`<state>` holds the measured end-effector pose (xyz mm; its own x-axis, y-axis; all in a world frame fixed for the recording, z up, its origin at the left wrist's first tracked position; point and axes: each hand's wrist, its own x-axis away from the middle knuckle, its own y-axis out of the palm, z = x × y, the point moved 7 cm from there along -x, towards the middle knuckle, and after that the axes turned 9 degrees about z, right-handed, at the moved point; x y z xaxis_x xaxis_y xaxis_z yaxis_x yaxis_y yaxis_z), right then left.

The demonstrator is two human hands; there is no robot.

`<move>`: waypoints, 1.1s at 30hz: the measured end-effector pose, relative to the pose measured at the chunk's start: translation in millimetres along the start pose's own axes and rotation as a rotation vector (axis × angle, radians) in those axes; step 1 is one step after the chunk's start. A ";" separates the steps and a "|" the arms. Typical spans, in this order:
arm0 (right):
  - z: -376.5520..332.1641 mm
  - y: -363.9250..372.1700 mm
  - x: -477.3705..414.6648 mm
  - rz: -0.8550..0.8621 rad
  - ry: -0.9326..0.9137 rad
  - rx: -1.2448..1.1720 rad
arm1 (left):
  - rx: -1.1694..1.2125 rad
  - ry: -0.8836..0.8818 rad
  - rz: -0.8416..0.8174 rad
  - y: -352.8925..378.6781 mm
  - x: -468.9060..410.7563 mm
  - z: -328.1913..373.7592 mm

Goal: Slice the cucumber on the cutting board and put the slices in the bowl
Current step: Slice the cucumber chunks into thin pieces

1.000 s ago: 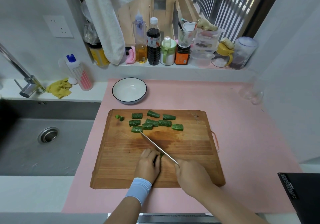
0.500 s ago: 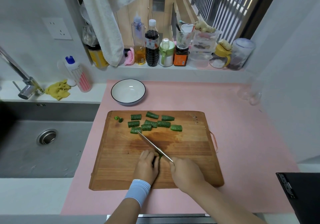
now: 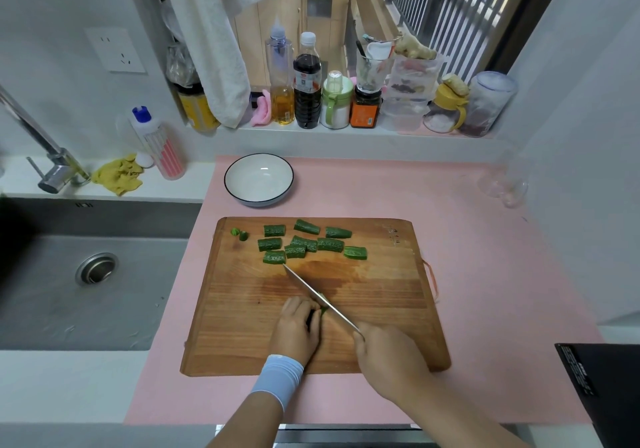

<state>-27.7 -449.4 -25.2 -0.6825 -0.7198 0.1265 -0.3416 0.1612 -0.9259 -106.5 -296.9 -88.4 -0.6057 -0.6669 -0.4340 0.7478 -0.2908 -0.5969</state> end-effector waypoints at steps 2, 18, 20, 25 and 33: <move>-4.0 4.2 -6.2 -0.022 0.003 0.001 | 0.005 0.003 0.008 -1.3 -0.5 1.1; -20.1 4.0 -13.5 -0.023 -0.011 0.035 | -0.035 0.012 0.011 -3.1 0.4 0.8; -17.9 0.7 -4.5 0.003 -0.020 0.033 | -0.042 0.004 0.011 -2.7 0.8 -0.1; -6.0 -3.3 7.4 0.018 -0.004 0.029 | -0.045 -0.010 0.007 -2.4 1.3 -0.3; -4.4 4.8 -0.8 -0.024 0.011 -0.009 | -0.026 -0.022 -0.001 -2.3 0.2 -0.6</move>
<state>-31.6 -445.1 -28.2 -0.6814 -0.7158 0.1527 -0.3637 0.1501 -0.9194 -108.5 -295.9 -87.5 -0.6005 -0.6813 -0.4185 0.7395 -0.2742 -0.6148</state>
